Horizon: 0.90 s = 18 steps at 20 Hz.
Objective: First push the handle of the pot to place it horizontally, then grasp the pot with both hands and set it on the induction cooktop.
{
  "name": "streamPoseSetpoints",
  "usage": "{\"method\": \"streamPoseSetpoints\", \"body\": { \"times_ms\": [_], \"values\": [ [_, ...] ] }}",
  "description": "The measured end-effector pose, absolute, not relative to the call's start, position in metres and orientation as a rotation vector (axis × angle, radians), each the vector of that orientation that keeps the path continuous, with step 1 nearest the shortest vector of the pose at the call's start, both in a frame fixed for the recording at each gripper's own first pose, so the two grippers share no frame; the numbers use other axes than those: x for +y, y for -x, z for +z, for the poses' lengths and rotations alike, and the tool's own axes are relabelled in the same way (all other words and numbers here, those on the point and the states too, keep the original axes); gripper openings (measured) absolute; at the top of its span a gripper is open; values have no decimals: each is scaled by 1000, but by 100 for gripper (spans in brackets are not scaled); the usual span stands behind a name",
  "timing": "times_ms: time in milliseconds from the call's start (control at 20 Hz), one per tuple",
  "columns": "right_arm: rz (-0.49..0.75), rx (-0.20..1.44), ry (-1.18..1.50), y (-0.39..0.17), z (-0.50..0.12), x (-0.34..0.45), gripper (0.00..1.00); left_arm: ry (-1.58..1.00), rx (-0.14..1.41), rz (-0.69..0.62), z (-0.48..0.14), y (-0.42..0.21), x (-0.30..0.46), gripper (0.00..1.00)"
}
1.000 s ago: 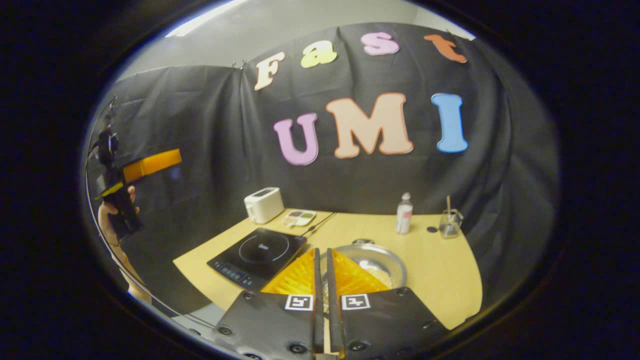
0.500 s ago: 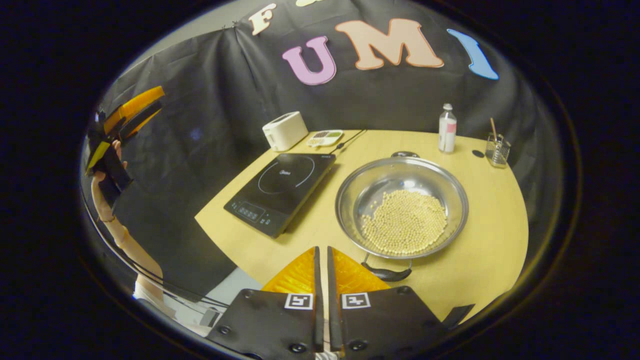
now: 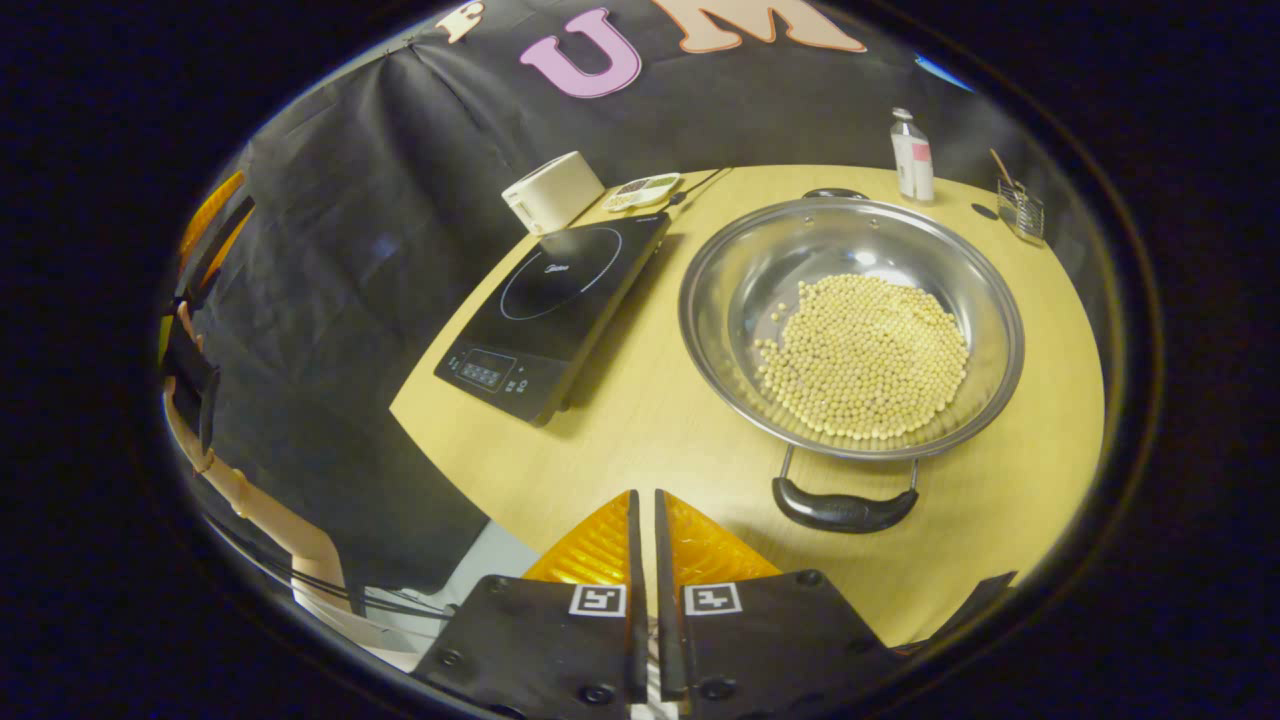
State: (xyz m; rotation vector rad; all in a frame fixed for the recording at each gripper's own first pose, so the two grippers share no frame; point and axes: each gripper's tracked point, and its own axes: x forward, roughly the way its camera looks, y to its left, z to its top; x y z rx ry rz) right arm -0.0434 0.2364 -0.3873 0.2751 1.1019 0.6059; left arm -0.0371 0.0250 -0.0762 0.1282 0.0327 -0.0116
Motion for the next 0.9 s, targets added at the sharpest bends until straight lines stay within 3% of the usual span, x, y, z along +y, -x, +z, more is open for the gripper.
{"method": "streamPoseSetpoints", "body": {
  "times_ms": [200, 250, 300, 350, 400, 500, 900],
  "values": [
    [550, 1128, -233, 38, -397, 225, 8, -133, 36, -8, -79, 37, 31, 96],
    [537, 1125, -229, 35, -399, 222, 0, -136, 37, -4, -80, 36, 33, 93],
    [521, 1119, -231, 31, -401, 219, 9, -136, 37, 1, -80, 36, 35, 96],
    [502, 1112, -225, 27, -403, 216, 9, -134, 40, 3, -82, 35, 37, 96],
    [493, 1111, -232, 25, -404, 213, 0, -131, 44, 4, -83, 36, 38, 96],
    [475, 1102, -256, 23, -399, 211, 4, -123, 51, 4, -87, 35, 40, 96],
    [348, 1051, -55, -5, -421, 148, 2, -85, 89, 5, -106, 30, 53, 93]
  ]
}}
